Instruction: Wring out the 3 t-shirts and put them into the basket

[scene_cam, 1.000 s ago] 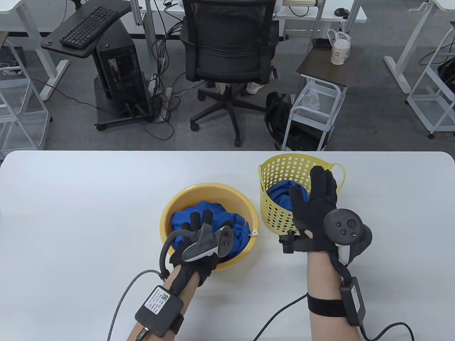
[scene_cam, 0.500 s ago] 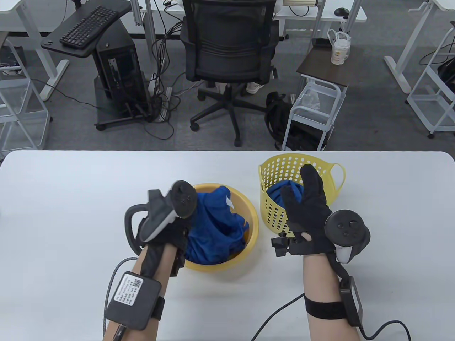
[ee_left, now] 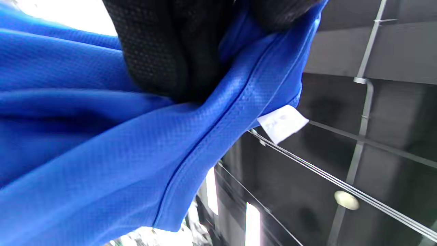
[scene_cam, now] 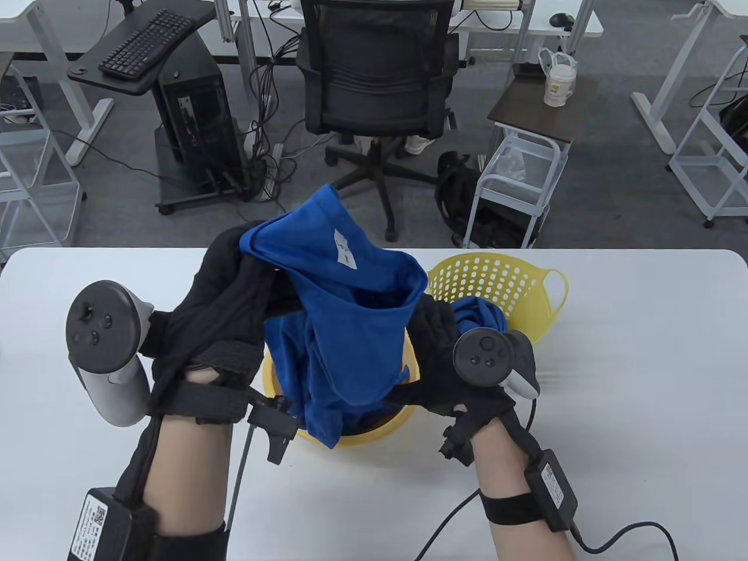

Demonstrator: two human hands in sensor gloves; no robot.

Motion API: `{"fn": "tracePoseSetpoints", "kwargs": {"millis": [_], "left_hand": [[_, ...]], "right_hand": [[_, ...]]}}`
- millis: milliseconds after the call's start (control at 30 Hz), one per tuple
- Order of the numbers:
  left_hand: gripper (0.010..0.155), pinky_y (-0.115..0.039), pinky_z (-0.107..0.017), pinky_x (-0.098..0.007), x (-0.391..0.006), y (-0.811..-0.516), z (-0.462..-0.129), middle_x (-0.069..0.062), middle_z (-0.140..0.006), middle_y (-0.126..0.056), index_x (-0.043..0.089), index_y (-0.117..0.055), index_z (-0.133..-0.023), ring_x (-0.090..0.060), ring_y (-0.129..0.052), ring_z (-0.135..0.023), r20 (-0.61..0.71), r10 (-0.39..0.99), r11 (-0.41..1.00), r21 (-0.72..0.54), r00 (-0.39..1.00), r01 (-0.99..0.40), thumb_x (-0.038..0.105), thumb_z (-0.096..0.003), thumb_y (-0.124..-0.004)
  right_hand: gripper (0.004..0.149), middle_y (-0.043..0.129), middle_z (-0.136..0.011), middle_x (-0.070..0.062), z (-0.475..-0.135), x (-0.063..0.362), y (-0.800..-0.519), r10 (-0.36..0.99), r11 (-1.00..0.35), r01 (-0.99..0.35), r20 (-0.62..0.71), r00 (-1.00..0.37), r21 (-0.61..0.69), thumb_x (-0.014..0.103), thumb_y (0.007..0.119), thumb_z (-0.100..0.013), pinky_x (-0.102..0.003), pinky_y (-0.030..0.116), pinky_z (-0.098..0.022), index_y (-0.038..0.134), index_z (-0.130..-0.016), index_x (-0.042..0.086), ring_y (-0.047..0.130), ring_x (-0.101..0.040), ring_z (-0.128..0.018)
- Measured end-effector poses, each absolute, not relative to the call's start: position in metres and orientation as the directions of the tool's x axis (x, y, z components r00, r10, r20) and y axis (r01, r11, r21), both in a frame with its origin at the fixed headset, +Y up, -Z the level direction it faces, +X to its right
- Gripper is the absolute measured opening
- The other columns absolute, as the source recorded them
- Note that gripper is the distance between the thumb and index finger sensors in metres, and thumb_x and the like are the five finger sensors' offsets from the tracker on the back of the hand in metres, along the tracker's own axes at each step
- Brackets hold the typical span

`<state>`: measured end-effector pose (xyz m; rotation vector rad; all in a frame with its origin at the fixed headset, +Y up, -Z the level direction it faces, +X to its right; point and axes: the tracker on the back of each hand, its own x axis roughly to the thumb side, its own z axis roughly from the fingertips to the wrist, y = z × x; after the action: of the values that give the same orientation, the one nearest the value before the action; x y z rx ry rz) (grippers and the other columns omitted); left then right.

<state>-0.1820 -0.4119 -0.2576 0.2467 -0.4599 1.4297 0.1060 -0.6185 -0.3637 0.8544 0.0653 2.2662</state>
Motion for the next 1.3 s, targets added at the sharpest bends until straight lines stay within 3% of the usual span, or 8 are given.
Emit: {"fn": "tracePoseSetpoints", "kwargs": {"millis": [233,300,367,533,667,833,1100,1300], "left_hand": [[0.043,-0.088,-0.068,-0.04,-0.127,-0.406,-0.24,-0.005,-0.115,-0.076,0.036,-0.06,-0.109,-0.017,-0.098,-0.089,0.458,0.856,0.022,-0.493,-0.238,-0.87,0.044,-0.0667,-0.063],[0.043,-0.087,-0.068,-0.042,-0.123,-0.406,-0.238,-0.005,-0.113,-0.077,0.037,-0.06,-0.109,-0.017,-0.099,-0.087,0.443,0.845,0.008,-0.57,-0.3,-0.821,0.044,-0.0667,-0.063],[0.043,-0.086,-0.069,-0.045,-0.134,-0.405,-0.237,-0.006,-0.113,-0.078,0.037,-0.061,-0.108,-0.018,-0.098,-0.087,0.449,0.839,0.004,-0.569,-0.307,-0.823,0.044,-0.0663,-0.064],[0.043,-0.083,-0.068,-0.048,-0.225,-0.414,-0.244,-0.008,-0.112,-0.08,0.035,-0.063,-0.108,-0.02,-0.098,-0.084,0.495,0.867,0.039,-0.187,-0.06,-0.982,0.042,-0.0659,-0.065],[0.042,-0.085,-0.061,-0.05,-0.284,-0.45,-0.25,-0.012,-0.107,-0.086,0.031,-0.076,-0.103,-0.024,-0.102,-0.078,0.198,0.795,0.488,0.35,0.573,-0.799,0.039,-0.0617,-0.073],[0.05,-0.074,-0.069,-0.059,-0.282,-0.527,-0.289,-0.015,-0.119,-0.071,0.034,-0.061,-0.114,-0.037,-0.087,-0.095,-0.091,0.583,0.811,0.129,0.807,-0.571,0.042,-0.0659,-0.069],[0.087,-0.055,-0.071,-0.072,-0.146,-0.567,-0.291,-0.027,-0.127,-0.037,0.027,-0.035,-0.122,-0.06,-0.046,-0.107,0.238,0.454,0.885,-0.007,0.858,-0.466,0.064,-0.0562,-0.079],[0.133,-0.053,-0.068,-0.079,-0.073,-0.6,-0.29,-0.04,-0.122,-0.015,0.005,0.003,-0.111,-0.072,-0.032,-0.104,0.232,0.334,0.937,-0.189,0.913,-0.295,0.075,-0.0435,-0.087]], "right_hand": [[0.122,-0.005,-0.107,-0.043,-0.344,0.036,-0.641,0.688,-0.699,-0.519,0.661,-0.3,0.492,0.054,0.096,-0.043,-0.086,0.02,-0.055,0.006,-0.112,0.011,-0.001,-0.073,-0.088],[0.095,0.014,-0.11,-0.045,-0.342,0.031,-0.64,0.682,-0.649,-0.67,0.666,-0.302,0.36,0.046,0.097,-0.046,-0.086,0.028,-0.054,0.04,-0.114,0.012,0.013,-0.075,-0.089],[0.048,0.034,-0.113,-0.041,-0.352,0.041,-0.645,0.684,-0.639,-0.717,0.633,-0.362,0.28,0.036,0.09,-0.055,-0.087,0.032,-0.053,0.077,-0.096,0.014,0.024,-0.074,-0.092],[0.043,0.052,-0.108,-0.043,-0.384,0.119,-0.647,0.91,-0.344,-0.924,0.302,-0.285,0.165,0.027,0.087,-0.058,-0.09,0.038,-0.046,0.079,-0.092,0.002,0.044,-0.081,-0.087],[0.043,0.059,-0.102,-0.049,-0.386,0.18,-0.639,0.984,0.125,-0.983,0.114,0.14,0.132,0.02,0.084,-0.061,-0.087,0.056,-0.045,0.073,-0.095,-0.003,0.059,-0.083,-0.078],[0.045,0.062,-0.1,-0.05,-0.369,0.201,-0.621,0.979,0.178,-0.981,0.089,0.184,0.075,0.023,0.075,-0.064,-0.084,0.067,-0.041,0.065,-0.101,0.001,0.067,-0.082,-0.073],[0.046,0.057,-0.1,-0.051,-0.358,0.177,-0.61,0.951,0.285,-0.946,0.075,0.299,0.158,0.025,0.071,-0.066,-0.085,0.065,-0.039,0.06,-0.105,0.002,0.062,-0.084,-0.073],[0.046,0.056,-0.1,-0.051,-0.326,0.154,-0.583,0.804,0.543,-0.764,0.047,0.593,0.349,0.026,0.069,-0.065,-0.084,0.065,-0.04,0.058,-0.104,0.002,0.062,-0.082,-0.074]]}}
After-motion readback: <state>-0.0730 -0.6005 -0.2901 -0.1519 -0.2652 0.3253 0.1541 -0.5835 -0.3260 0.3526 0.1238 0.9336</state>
